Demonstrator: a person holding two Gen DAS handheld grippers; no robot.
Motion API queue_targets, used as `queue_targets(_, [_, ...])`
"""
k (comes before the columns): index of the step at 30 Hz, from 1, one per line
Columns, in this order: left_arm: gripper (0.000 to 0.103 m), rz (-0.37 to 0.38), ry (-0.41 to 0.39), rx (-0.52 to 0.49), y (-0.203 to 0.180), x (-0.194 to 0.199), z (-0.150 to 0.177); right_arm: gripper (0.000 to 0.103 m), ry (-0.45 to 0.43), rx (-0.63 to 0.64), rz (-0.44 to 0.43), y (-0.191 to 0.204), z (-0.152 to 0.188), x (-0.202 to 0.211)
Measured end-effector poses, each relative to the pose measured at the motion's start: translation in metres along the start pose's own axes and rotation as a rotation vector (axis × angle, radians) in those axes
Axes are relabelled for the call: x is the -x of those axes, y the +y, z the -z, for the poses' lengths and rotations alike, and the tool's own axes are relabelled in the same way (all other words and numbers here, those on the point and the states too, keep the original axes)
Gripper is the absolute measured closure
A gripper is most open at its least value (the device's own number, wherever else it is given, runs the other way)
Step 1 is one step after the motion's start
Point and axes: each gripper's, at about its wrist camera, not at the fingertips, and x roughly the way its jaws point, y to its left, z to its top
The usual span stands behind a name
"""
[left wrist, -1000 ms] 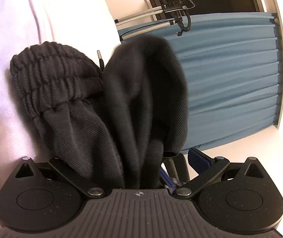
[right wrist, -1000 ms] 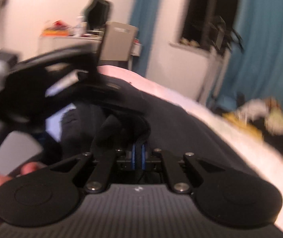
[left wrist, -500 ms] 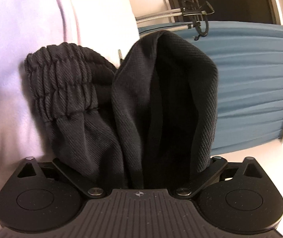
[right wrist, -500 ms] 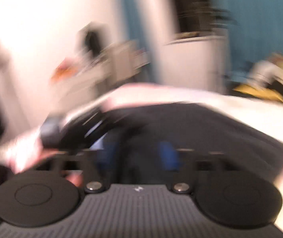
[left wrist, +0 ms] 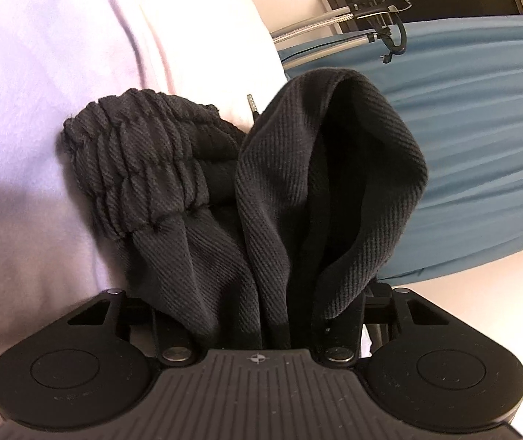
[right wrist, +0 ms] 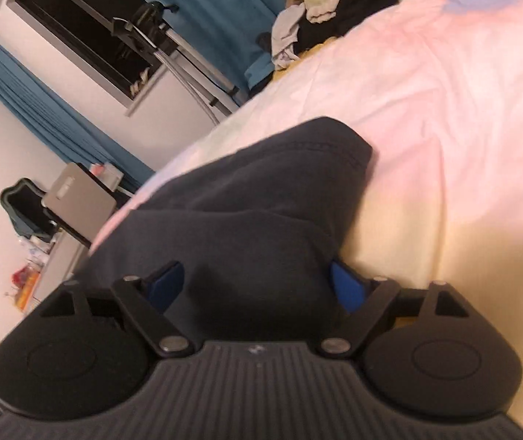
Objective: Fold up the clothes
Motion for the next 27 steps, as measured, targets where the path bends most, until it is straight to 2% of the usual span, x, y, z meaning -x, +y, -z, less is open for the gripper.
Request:
queue_targets(1, [0.052,-0.004,-0.007,-0.007,-0.002,0.0,0.001,0.039,-0.001,0.003,0.015,-0.003,0.001,-0.003])
queue_targets(2, [0.054,-0.012,-0.015,-0.023,-0.006,0.001,0.002,0.056,-0.018,-0.017,0.03,-0.006,0.002,0.001])
queue_targets(3, [0.057,-0.026,-0.023,-0.055,-0.012,0.002,0.002,0.068,-0.035,-0.042,0.019,-0.009,0.0,-0.001])
queue_targets(5, [0.06,-0.058,-0.035,-0.133,-0.029,0.003,0.004,0.077,-0.08,-0.011,0.008,0.001,-0.002,0.01])
queue_targets(8, [0.062,-0.083,-0.059,-0.159,-0.051,0.012,0.007,0.08,-0.142,0.087,-0.004,0.032,-0.006,0.023])
queue_targets(11, [0.063,-0.09,-0.077,-0.183,-0.081,0.023,0.008,0.081,-0.203,0.167,-0.058,0.058,-0.017,0.05])
queue_targets(16, [0.063,-0.05,-0.067,-0.265,-0.15,0.038,0.027,0.081,-0.257,0.19,-0.086,0.075,-0.05,0.096])
queue_targets(21, [0.063,0.008,-0.045,-0.361,-0.225,0.04,0.058,0.081,-0.345,0.154,-0.095,0.061,-0.096,0.164])
queue_targets(27, [0.062,0.112,0.034,-0.46,-0.308,-0.011,0.121,0.081,-0.469,0.132,-0.037,0.017,-0.139,0.257])
